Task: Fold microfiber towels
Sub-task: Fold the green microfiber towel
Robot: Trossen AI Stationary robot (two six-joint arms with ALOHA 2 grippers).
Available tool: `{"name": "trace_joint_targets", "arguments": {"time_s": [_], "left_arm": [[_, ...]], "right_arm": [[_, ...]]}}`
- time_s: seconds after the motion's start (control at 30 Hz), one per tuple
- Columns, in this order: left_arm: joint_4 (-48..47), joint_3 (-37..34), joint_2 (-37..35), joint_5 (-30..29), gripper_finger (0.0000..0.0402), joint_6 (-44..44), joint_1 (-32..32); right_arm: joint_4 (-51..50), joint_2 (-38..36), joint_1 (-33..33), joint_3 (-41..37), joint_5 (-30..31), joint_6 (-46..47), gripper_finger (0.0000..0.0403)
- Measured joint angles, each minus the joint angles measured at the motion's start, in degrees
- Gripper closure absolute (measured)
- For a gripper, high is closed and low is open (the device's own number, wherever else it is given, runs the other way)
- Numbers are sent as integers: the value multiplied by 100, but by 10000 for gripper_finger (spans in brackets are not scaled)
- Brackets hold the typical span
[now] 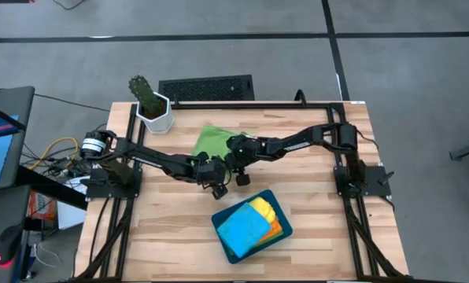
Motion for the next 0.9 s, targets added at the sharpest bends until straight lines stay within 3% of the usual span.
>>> {"name": "trace_joint_targets", "arguments": {"time_s": [0.27, 0.47, 0.73, 0.8, 0.9], "left_arm": [[-84, 0, -4, -64, 401, 11, 0], [-27, 0, -98, -200, 401, 0, 2], [470, -260, -262, -1193, 401, 16, 96], [1054, -490, -256, -932, 401, 10, 266], [2410, -821, -253, -14, 401, 145, 575]], "right_arm": [[120, -2, -28, 4, 9, 0, 273], [-338, -278, -115, 286, 11, -57, 218], [-944, -1292, -880, 401, -5, -91, 204], [-1297, -1563, -1219, 399, -109, -95, 207], [-1739, -1823, -1767, 383, -551, -95, 213]]}}
